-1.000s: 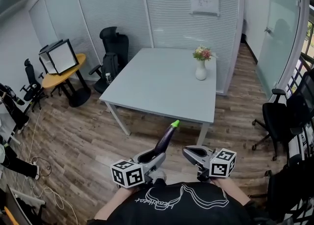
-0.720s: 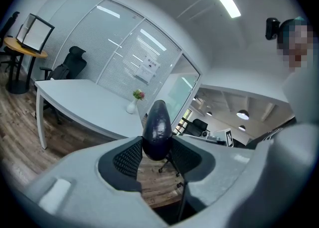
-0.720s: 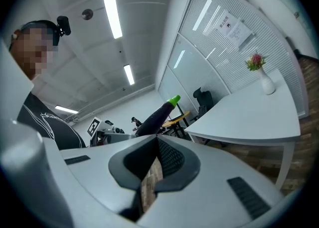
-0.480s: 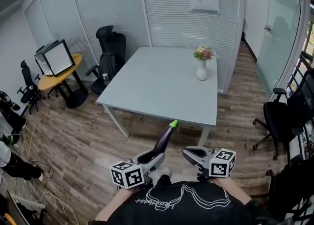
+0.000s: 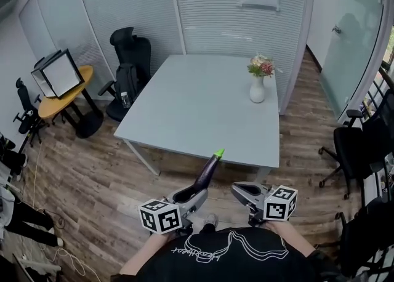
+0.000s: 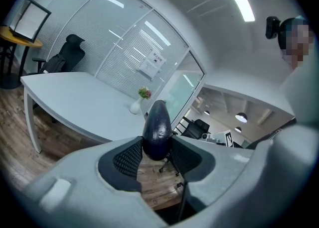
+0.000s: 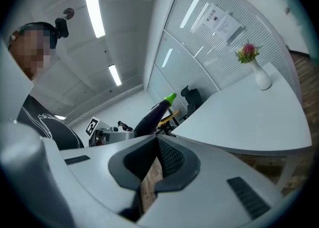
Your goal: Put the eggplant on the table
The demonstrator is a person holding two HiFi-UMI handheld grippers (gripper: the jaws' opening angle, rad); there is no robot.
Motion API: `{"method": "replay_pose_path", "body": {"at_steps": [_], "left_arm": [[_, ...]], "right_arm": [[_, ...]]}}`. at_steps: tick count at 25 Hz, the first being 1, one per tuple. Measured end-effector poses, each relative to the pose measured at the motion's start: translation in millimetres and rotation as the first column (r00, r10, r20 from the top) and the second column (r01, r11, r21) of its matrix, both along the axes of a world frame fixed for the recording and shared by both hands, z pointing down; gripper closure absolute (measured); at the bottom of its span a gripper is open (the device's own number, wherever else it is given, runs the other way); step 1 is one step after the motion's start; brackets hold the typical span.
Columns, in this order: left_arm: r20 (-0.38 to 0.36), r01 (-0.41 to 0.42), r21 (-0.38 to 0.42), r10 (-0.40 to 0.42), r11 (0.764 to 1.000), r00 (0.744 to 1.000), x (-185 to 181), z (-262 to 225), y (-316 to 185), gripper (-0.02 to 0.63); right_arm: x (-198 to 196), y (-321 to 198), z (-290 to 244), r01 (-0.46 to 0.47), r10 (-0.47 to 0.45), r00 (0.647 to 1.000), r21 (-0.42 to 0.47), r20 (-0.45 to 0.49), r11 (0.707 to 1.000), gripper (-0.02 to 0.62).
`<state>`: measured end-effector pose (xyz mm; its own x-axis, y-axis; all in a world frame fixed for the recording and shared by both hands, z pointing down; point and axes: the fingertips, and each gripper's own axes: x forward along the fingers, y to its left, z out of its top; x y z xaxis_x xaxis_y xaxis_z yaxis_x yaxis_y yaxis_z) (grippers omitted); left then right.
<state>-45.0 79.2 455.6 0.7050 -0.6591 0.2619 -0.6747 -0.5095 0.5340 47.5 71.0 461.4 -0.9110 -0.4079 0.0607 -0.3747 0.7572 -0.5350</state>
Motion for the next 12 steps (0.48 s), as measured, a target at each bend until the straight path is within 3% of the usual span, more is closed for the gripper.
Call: {"method": "replay_pose_path", "body": {"at_steps": [12], "left_arm": [[-0.005, -0.039, -0.010, 0.039, 0.999, 0.999, -55.4, -4.1, -125.1, 0.416]], "right_arm": [[-50.6, -118.5, -3.0, -0.055, 0.054, 0.998, -0.031, -0.023, 0.998, 0.589]]}}
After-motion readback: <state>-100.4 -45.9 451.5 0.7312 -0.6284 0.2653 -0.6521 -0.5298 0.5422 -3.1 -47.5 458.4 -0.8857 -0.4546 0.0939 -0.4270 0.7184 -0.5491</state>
